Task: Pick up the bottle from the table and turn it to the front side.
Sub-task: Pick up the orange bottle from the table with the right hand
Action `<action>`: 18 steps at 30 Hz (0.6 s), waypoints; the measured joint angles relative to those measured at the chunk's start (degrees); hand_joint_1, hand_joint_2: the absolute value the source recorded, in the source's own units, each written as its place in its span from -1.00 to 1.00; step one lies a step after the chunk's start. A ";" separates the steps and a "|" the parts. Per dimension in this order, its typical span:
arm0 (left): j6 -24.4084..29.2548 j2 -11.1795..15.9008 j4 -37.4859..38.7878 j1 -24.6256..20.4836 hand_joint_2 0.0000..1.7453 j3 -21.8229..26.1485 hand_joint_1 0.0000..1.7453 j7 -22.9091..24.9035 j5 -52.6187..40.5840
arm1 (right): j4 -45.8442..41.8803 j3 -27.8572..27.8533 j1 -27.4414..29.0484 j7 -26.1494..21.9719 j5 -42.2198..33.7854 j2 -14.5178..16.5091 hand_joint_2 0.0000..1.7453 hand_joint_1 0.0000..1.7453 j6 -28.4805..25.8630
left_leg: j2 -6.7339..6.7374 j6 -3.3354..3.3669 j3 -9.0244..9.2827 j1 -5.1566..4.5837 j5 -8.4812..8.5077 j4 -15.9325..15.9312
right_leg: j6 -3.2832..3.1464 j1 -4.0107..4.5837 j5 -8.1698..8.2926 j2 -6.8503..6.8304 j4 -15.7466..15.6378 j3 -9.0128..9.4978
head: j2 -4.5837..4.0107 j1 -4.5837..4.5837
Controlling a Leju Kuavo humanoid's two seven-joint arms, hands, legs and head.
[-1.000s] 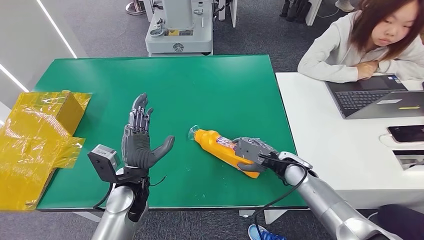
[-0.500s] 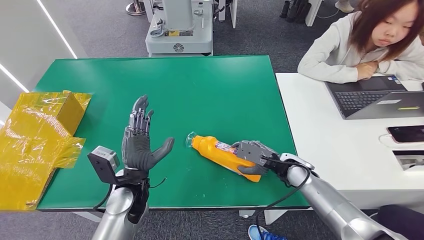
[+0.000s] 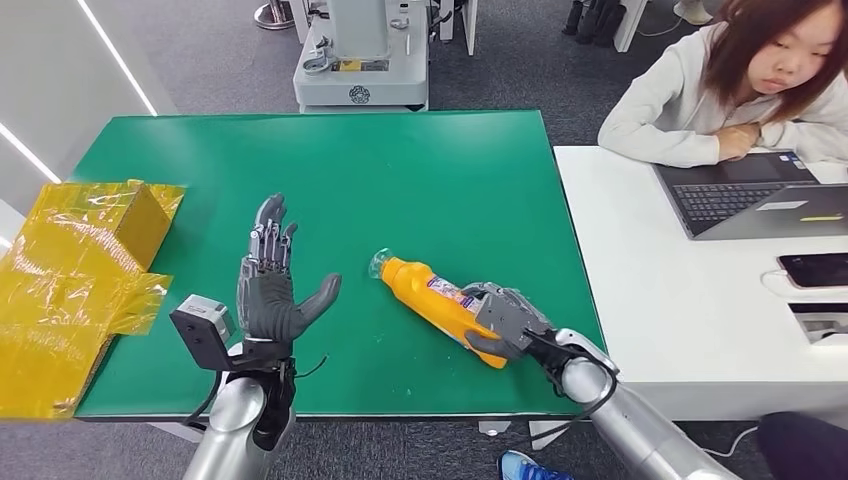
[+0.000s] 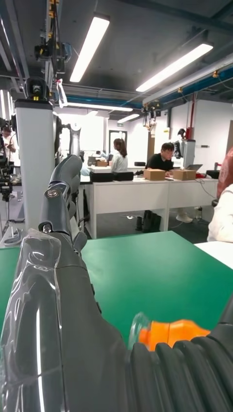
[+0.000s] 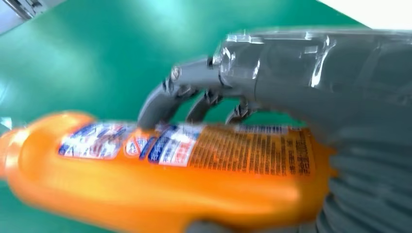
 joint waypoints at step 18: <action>-0.59 0.35 0.02 1.03 1.00 0.00 -1.00 -0.89 -1.07 | -15.67 -10.38 16.84 -2.14 9.80 1.85 1.00 1.00 -8.78 | -0.10 0.00 -0.34 -0.02 -0.01 0.00 | 0.00 -0.02 -0.04 -0.11 -0.02 -0.28 | 0.00 0.00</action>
